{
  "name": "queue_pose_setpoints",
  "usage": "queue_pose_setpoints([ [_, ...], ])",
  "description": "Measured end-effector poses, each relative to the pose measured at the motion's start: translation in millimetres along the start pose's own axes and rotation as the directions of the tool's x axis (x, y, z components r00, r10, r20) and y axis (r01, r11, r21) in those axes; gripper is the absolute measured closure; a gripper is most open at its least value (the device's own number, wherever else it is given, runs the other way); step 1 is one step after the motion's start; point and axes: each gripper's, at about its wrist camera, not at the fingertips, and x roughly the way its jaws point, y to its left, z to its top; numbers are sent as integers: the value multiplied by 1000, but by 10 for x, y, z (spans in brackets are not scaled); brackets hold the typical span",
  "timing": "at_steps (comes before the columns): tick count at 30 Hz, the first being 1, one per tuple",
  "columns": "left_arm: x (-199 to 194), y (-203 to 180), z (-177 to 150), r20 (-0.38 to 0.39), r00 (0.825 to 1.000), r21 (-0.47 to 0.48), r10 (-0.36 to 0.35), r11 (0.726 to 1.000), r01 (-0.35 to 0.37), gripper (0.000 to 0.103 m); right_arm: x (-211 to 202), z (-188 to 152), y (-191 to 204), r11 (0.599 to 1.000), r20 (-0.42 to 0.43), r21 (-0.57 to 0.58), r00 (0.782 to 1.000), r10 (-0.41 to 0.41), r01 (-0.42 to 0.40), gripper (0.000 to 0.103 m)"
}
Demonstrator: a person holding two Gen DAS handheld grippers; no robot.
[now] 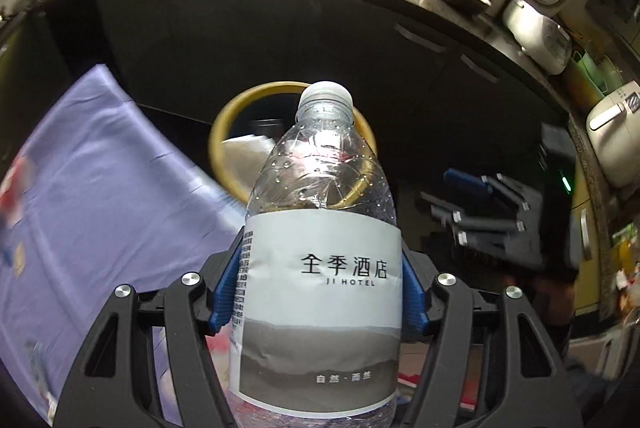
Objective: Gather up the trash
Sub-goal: 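Carry the water bottle toward the bin with the left gripper, then open the left gripper over the bin to drop the water bottle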
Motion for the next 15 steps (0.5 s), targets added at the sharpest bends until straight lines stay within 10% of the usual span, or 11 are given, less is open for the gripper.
queue_pose_setpoints([
  [15, 1585, 76, 929, -108, 994, -325, 27, 944, -61, 39, -51, -39, -600, 997, -17, 78, 1000, -18, 19, 38],
])
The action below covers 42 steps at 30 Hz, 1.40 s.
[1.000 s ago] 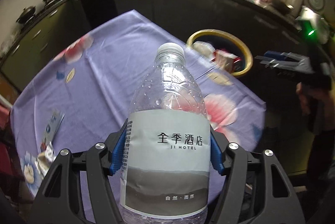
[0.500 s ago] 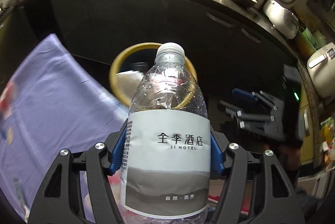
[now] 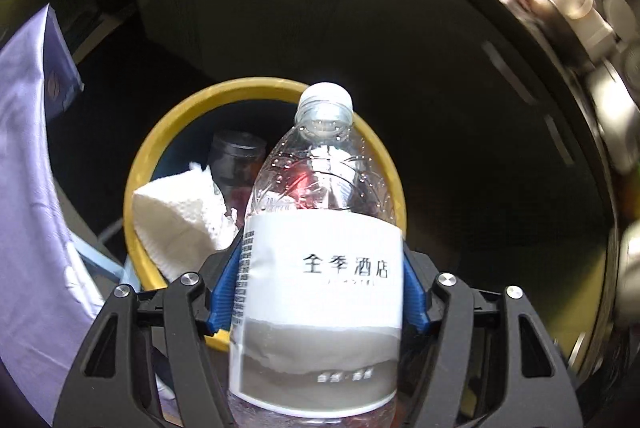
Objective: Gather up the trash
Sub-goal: 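Open the left gripper over the bin to drop the water bottle, then move the right gripper down to the silver snack wrapper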
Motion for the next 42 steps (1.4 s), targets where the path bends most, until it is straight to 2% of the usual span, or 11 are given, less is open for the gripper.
queue_pose_setpoints([
  [3, 45, 14, 25, 11, 1000, -36, 6, 999, -6, 33, 38, -16, -40, 1000, -6, 10, 1000, 2, -2, 38],
  [7, -115, 27, -17, 51, 999, -34, 11, 999, -10, 31, 74, -56, -9, 1000, -15, 10, 1000, 19, -19, 38],
  [11, -509, 139, -177, 125, 992, -10, -3, 1000, 5, 30, 78, -56, 72, 1000, -13, -1, 999, 31, -31, 38],
  [18, -1299, 545, -623, 270, 963, 19, 14, 1000, -20, 25, 9, -50, 349, 997, -1, -49, 999, 53, -53, 38],
  [21, -1668, 744, -901, 340, 939, 31, 43, 998, -57, 24, -39, -52, 530, 995, 9, -79, 998, 64, -63, 37],
  [24, -2025, 1033, -1226, 406, 908, 17, 99, 993, -116, 20, -85, -59, 707, 992, 15, -107, 997, 73, -71, 35],
  [30, -2489, 1688, -1882, 438, 878, -68, 195, 981, -183, 19, -98, -100, 1195, 976, 5, -195, 995, 95, -92, 35],
  [33, -2692, 2006, -2254, 453, 853, -118, 258, 966, -229, 18, -90, -96, 1498, 963, -1, -249, 994, 109, -106, 35],
  [38, -3026, 2489, -2905, 483, 811, -222, 330, 942, -252, 18, -61, -58, 2230, 910, -24, -373, 983, 182, -178, 35],
  [42, -3280, 2825, -3350, 493, 755, -333, 433, 895, -296, 17, 53, -53, 2991, 827, -97, -483, 957, 274, -286, 35],
])
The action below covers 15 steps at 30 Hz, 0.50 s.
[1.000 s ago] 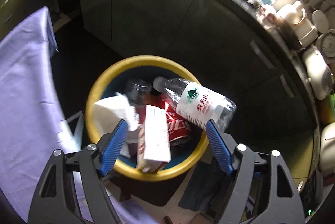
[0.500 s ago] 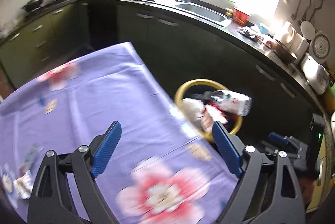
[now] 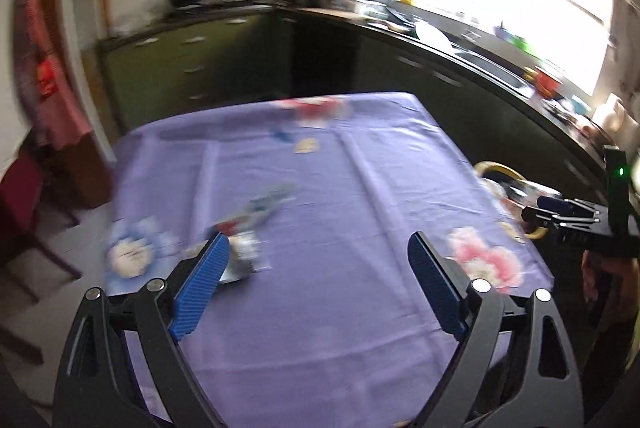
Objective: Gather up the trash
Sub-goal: 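Move the right gripper down to the silver snack wrapper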
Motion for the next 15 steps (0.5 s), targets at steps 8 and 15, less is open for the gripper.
queue_pose_setpoints([
  [8, -216, 731, -198, 6, 994, -114, 106, 988, -104, 16, 802, 518, 1451, 928, -150, -258, 960, 238, -271, 35],
  [15, -222, 1056, -263, -6, 990, -146, 139, 980, -139, 16, 1177, 583, 2228, 854, -273, -325, 905, 326, -406, 38],
])
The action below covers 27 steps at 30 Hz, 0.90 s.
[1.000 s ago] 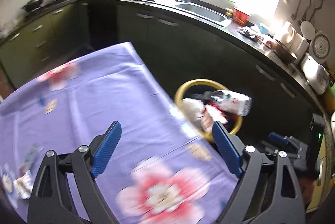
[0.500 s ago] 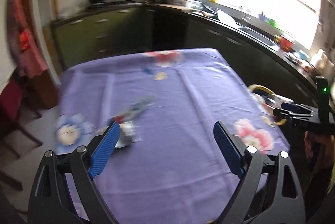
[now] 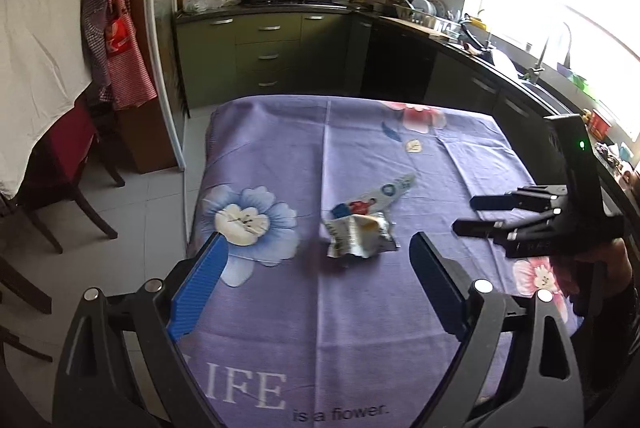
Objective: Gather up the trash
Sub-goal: 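Move the right gripper down to the silver snack wrapper, then grasp the silver snack wrapper with the right gripper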
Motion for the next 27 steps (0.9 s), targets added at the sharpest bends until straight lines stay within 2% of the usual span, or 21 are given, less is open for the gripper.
queue_pose_setpoints([
  [6, 44, 159, 18, 5, 1000, -26, 6, 1000, -6, 16, 483, 113, 304, 999, -78, -9, 996, 32, -33, 37],
  [9, 87, 211, -2, -5, 1000, -31, 0, 1000, 0, 16, 655, 158, 388, 999, -98, 23, 994, 40, -38, 27],
  [13, 121, 258, -17, -10, 1000, -25, 8, 1000, -8, 16, 800, 215, 504, 998, -89, 63, 996, 5, 1, 18],
  [17, 116, 307, -6, -1, 1000, -21, -6, 1000, 6, 16, 906, 266, 543, 993, -88, 104, 995, -51, 60, 15],
  [20, 108, 337, 7, 6, 1000, -19, -10, 1000, 10, 16, 990, 307, 554, 986, -89, 133, 992, -85, 97, 15],
  [23, 111, 361, 9, 6, 1000, -16, -18, 1000, 18, 16, 1051, 325, 598, 981, -89, 114, 985, -145, 154, 16],
  [24, 111, 365, 6, 6, 1000, -15, -20, 1000, 20, 16, 1064, 321, 608, 981, -91, 108, 984, -153, 163, 19],
  [25, 112, 369, 3, 6, 1000, -12, -22, 1000, 22, 16, 1079, 314, 623, 980, -95, 95, 981, -167, 176, 26],
  [27, 117, 376, 1, 6, 1000, -11, -25, 1000, 25, 16, 1084, 303, 633, 979, -98, 81, 979, -178, 186, 29],
])
